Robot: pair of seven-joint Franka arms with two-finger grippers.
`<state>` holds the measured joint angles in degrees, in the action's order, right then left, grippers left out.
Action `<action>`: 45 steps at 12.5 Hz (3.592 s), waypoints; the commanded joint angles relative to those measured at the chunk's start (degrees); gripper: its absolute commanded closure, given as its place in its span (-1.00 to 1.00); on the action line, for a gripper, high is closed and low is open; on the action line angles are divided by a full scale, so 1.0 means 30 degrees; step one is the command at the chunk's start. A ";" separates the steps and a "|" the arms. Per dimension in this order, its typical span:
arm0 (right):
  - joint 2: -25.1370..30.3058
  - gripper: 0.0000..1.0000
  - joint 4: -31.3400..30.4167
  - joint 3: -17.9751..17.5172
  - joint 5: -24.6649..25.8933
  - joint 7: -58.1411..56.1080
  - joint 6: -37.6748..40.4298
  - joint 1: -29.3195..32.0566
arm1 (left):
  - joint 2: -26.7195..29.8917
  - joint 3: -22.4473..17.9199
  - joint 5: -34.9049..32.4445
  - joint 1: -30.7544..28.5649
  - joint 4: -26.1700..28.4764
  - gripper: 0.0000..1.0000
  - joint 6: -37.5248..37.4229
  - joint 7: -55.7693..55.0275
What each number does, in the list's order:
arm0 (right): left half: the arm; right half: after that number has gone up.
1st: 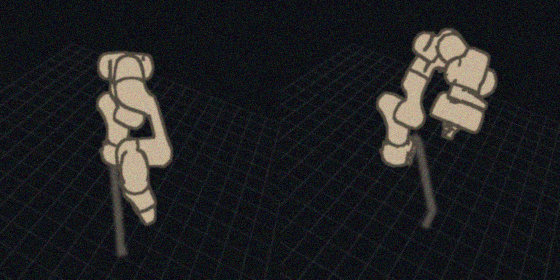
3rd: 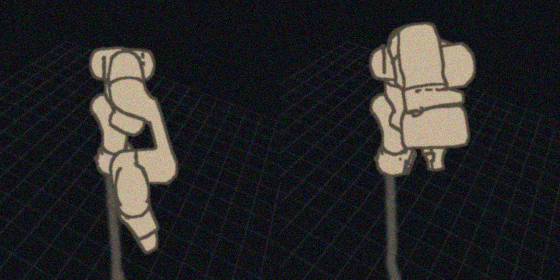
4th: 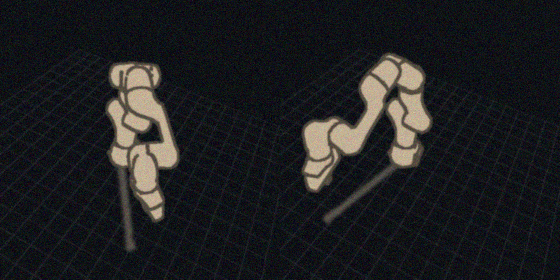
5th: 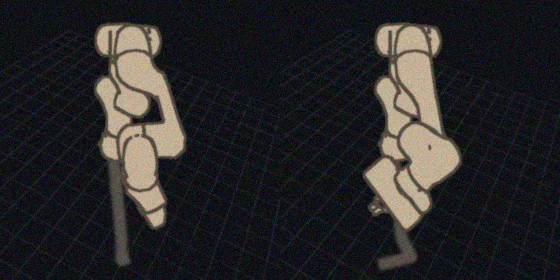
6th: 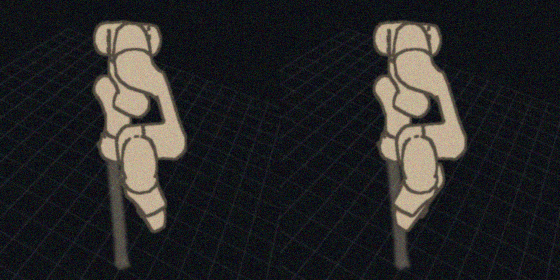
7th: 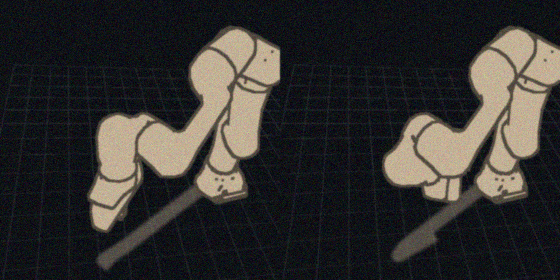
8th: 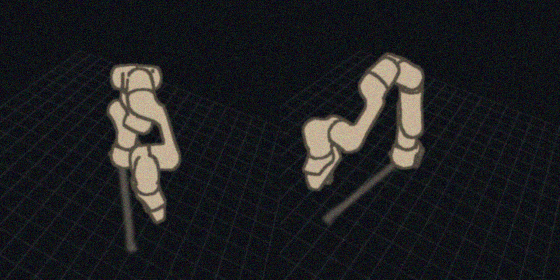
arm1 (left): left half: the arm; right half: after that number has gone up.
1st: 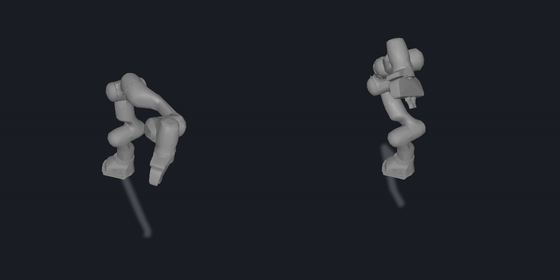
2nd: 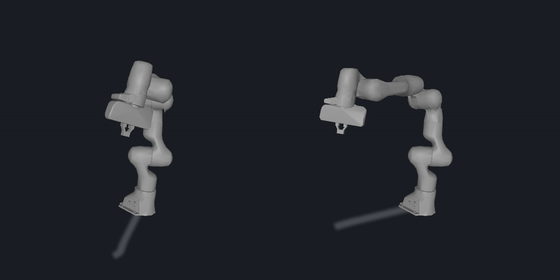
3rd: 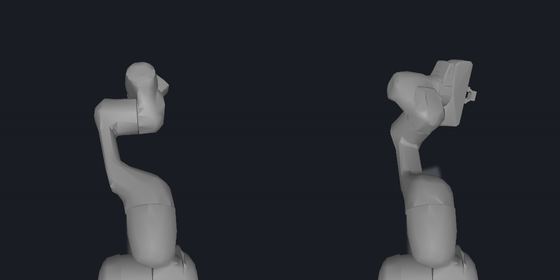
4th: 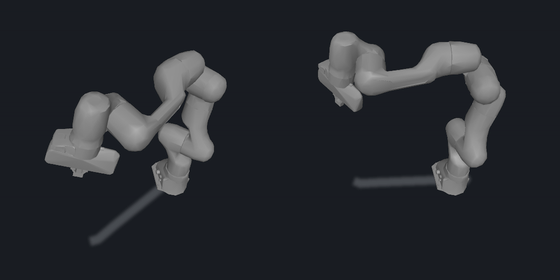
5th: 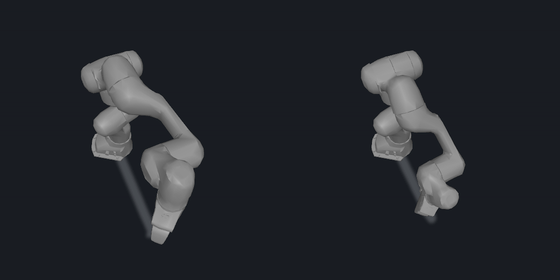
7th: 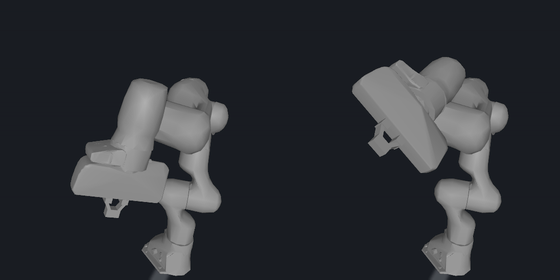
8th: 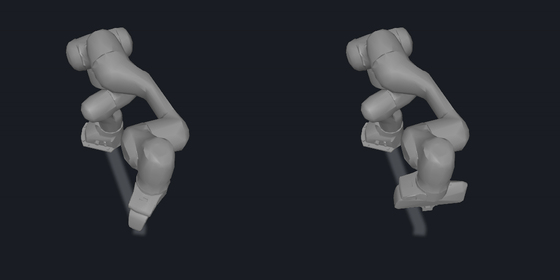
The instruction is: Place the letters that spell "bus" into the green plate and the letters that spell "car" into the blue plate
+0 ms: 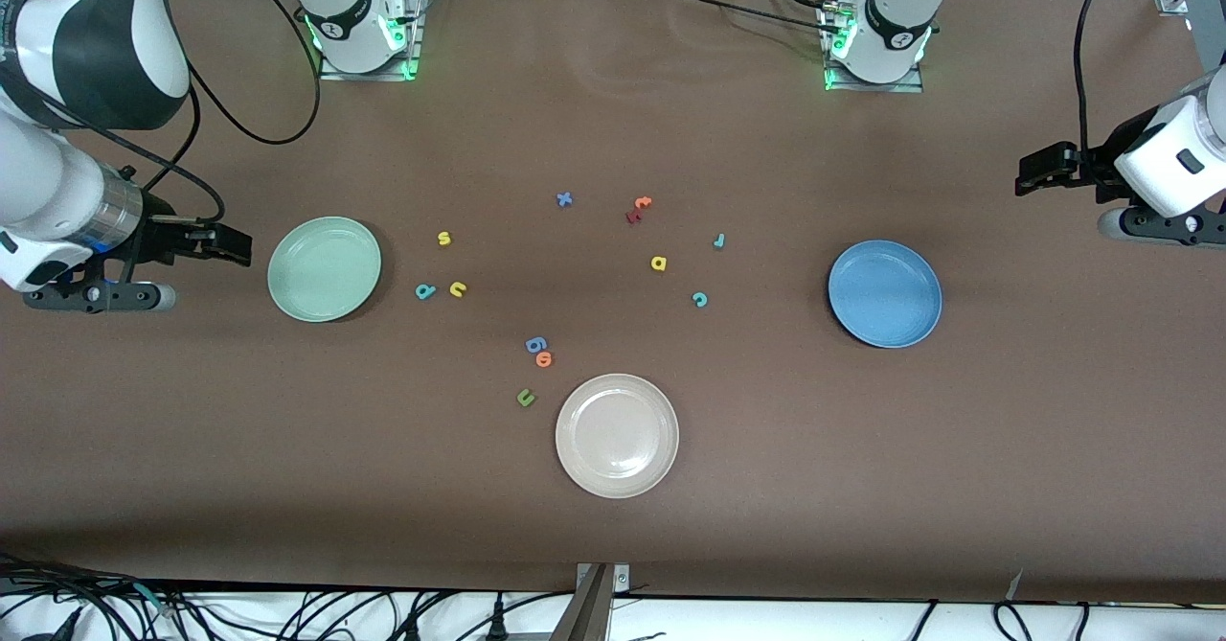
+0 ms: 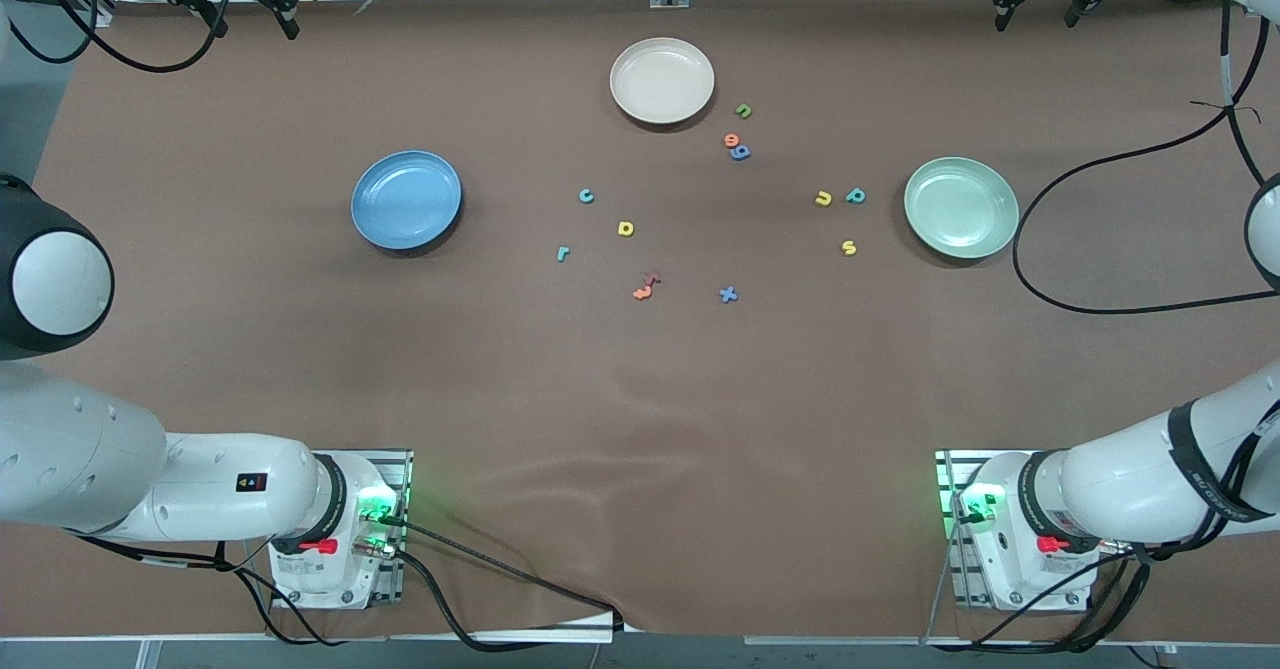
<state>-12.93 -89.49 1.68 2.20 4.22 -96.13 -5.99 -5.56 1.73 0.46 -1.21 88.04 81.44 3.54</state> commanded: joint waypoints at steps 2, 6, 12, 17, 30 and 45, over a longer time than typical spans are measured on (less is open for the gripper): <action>0.0149 -0.99 -0.0051 -0.0180 0.0145 0.0087 0.0141 0.0150 | -0.0140 0.0156 -0.0622 -0.0007 -0.0403 -1.00 -0.0047 0.0314; 0.0120 -0.99 -0.0051 -0.0209 0.0174 0.0058 0.0111 0.0150 | -0.0140 0.0156 -0.0622 0.0022 -0.0374 -1.00 -0.0047 0.0313; 0.0061 -0.99 0.0007 -0.0209 0.0116 0.0263 -0.0005 0.0062 | -0.0140 0.0156 -0.0622 0.0022 -0.0403 -1.00 -0.0047 0.0284; -0.0085 -0.99 0.0007 -0.0209 0.0087 0.0292 -0.0123 0.0179 | -0.0140 0.0156 -0.0622 0.0022 -0.0403 -1.00 -0.0047 0.0284; -0.0085 -0.98 0.0007 -0.0180 0.0116 0.0322 -0.0182 0.0179 | -0.0169 0.0185 -0.0622 0.0051 -0.0374 -1.00 -0.0047 0.0226; -0.0346 -0.98 -0.0343 -0.0355 -0.0147 0.3424 0.0258 -0.1429 | -0.2657 0.0361 0.1453 0.3769 0.0501 -1.00 0.1061 -0.4572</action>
<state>-13.60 -89.68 0.73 2.15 11.65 -95.76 -8.87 -12.86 3.11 2.77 8.39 88.53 82.83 -6.76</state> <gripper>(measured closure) 0.004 0.000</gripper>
